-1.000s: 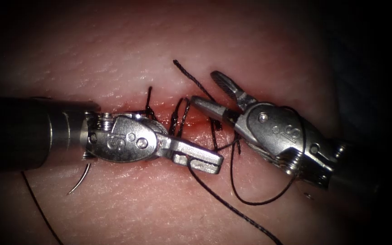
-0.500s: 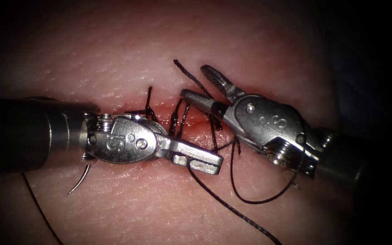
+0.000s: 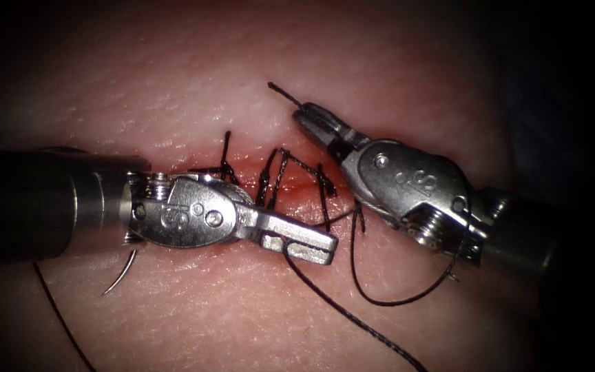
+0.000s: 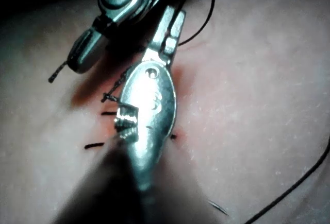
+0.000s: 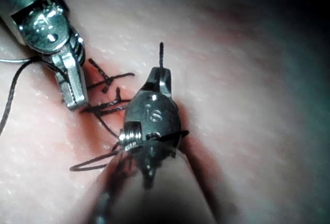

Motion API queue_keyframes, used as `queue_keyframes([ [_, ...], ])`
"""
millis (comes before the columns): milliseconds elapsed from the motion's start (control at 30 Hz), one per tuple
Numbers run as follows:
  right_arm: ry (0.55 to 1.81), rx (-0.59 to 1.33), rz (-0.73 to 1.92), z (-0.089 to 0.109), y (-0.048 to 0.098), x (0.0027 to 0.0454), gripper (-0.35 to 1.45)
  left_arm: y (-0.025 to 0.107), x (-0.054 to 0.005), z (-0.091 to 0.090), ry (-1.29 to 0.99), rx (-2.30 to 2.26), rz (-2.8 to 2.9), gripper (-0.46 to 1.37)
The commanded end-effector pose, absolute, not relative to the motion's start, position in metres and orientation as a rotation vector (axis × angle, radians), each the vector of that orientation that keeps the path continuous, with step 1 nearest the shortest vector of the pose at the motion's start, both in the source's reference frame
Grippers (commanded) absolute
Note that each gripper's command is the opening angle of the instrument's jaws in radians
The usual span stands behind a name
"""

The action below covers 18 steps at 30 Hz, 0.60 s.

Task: Wound Closure
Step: Grab the suture tail with the right gripper

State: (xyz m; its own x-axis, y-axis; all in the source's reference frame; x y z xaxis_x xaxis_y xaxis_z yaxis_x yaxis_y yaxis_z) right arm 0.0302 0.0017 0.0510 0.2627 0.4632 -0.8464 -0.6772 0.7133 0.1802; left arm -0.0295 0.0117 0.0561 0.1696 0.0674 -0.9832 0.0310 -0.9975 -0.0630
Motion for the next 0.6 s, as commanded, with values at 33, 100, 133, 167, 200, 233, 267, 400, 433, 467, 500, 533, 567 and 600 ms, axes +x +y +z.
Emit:
queue_keyframes([
  [33,1.049,-0.236,0.785,0.0508,0.0017,0.0301,-0.35,0.0119,-0.0296,0.0561,-0.106,-2.383,2.005,-0.35],
  [100,1.049,-0.234,0.785,0.0508,0.0018,0.0299,-0.35,0.012,-0.0296,0.0561,-0.107,-2.382,2.004,-0.35],
  [133,1.049,-0.233,0.785,0.0508,0.0018,0.0298,-0.35,0.0122,-0.0296,0.0561,-0.106,-2.379,2.004,-0.35],
  [167,1.05,-0.233,0.784,0.0508,0.0018,0.0297,-0.35,0.0123,-0.0296,0.0561,-0.106,-2.379,2.003,-0.35],
  [200,1.05,-0.232,0.784,0.0508,0.0018,0.0296,-0.35,0.0125,-0.0296,0.0562,-0.102,-2.372,2.005,-0.35],
  [233,1.051,-0.231,0.783,0.0508,0.0018,0.0294,-0.35,0.0128,-0.0296,0.0562,-0.101,-2.367,2.005,-0.35],
  [267,1.053,-0.233,0.782,0.0508,0.0018,0.0293,-0.35,0.0131,-0.0296,0.0563,-0.099,-2.363,2.005,-0.35],
  [400,1.058,-0.232,0.779,0.0507,0.0016,0.0288,-0.35,0.015,-0.0296,0.0569,-0.094,-2.343,2.002,-0.35],
  [433,1.06,-0.233,0.779,0.0507,0.0016,0.0286,-0.35,0.0157,-0.0296,0.0571,-0.098,-2.33,1.999,-0.35],
  [467,1.063,-0.234,0.779,0.0507,0.0016,0.0284,-0.35,0.0165,-0.0296,0.0575,-0.094,-2.322,1.999,-0.35],
  [500,1.064,-0.234,0.778,0.0506,0.0015,0.0283,-0.35,0.0168,-0.0296,0.0576,-0.095,-2.32,1.999,-0.35],
  [533,1.064,-0.233,0.777,0.0506,0.0015,0.0282,-0.35,0.0173,-0.0296,0.0579,-0.093,-2.315,1.998,-0.35],
  [567,1.069,-0.233,0.775,0.0506,0.0015,0.0281,-0.35,0.018,-0.0294,0.0583,-0.083,-2.31,2.002,-0.35],
  [600,1.07,-0.232,0.774,0.0506,0.0014,0.0279,-0.35,0.0186,-0.0293,0.0587,-0.078,-2.301,2.003,-0.35],
])
